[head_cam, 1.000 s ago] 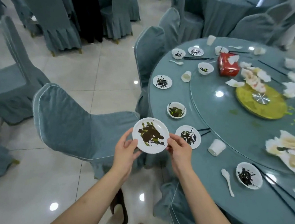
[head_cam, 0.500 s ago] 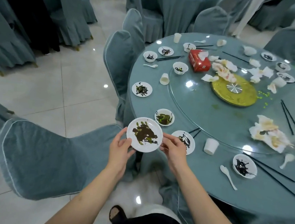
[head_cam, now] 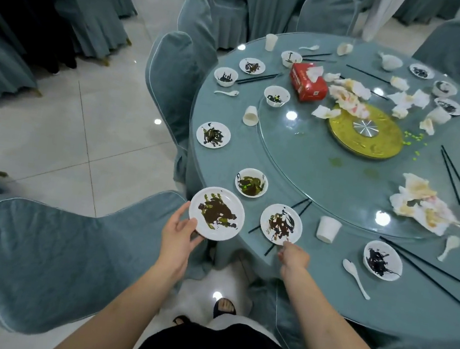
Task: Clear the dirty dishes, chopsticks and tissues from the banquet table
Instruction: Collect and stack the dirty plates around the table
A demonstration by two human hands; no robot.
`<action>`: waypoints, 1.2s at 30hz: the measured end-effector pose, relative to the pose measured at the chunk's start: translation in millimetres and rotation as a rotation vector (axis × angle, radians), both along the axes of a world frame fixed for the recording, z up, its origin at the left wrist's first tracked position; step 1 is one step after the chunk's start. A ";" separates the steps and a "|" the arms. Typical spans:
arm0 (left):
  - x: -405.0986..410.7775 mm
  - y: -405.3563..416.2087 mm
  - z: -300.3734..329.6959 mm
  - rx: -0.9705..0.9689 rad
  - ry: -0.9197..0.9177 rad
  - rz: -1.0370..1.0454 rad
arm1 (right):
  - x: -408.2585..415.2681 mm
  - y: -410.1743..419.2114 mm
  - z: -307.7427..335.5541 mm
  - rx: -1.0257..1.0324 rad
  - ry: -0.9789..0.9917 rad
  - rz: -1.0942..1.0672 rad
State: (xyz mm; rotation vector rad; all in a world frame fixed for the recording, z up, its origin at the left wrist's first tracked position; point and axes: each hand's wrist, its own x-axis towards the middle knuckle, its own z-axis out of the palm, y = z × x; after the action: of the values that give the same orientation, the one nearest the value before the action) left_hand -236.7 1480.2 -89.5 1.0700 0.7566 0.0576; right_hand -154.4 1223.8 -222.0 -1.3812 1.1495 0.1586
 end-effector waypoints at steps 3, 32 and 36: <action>10.1 -4.0 -0.3 -0.003 -0.004 -0.005 | 10.2 -5.1 -5.7 0.047 0.025 -0.040; 63.7 -34.6 -7.7 0.032 0.015 -0.072 | 52.2 -23.3 36.8 0.204 -0.193 -0.169; 65.6 -39.7 -4.5 0.023 0.004 -0.066 | 60.1 -17.3 64.1 0.225 -0.301 -0.125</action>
State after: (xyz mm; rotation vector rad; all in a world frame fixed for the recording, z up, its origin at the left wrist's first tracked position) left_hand -171.1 1440.5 -94.0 1.1166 0.7255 0.0079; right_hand -94.3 1206.5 -157.9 -1.0882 0.9321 -0.0101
